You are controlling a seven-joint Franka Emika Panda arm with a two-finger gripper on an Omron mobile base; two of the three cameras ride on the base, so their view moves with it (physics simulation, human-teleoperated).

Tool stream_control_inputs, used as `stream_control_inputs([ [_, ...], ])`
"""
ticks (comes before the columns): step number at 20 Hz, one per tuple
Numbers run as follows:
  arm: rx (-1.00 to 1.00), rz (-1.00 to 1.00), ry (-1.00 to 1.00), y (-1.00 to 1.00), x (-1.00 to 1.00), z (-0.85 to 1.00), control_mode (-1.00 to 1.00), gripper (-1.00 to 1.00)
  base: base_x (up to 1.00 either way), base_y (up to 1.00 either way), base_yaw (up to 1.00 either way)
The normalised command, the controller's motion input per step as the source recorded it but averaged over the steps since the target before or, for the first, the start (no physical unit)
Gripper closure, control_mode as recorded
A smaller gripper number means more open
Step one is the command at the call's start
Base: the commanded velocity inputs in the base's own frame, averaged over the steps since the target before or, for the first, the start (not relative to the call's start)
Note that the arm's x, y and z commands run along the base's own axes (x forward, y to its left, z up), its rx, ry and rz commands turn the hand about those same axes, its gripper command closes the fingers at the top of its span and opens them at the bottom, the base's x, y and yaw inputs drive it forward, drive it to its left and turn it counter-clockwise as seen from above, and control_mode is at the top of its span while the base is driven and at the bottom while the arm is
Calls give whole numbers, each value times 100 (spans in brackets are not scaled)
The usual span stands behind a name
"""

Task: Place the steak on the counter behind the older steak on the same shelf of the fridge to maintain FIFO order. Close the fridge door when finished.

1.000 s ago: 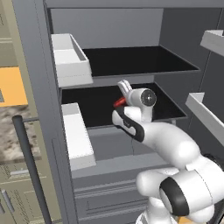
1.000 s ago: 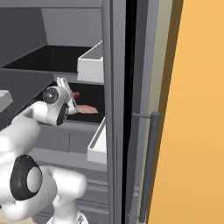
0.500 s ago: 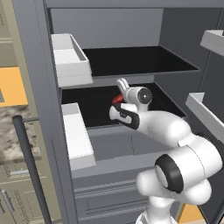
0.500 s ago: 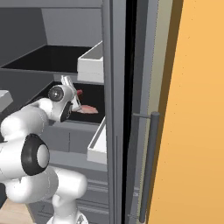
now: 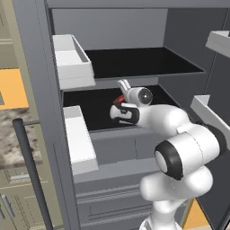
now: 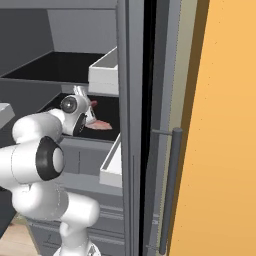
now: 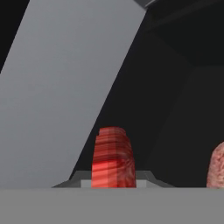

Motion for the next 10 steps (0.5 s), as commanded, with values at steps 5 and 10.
stream_control_inputs([
  [5,0,0,0,0,27,-12,-100,100,0,0,0],
  [10,0,0,0,-2,24,-16,-100,100,0,0,0],
])
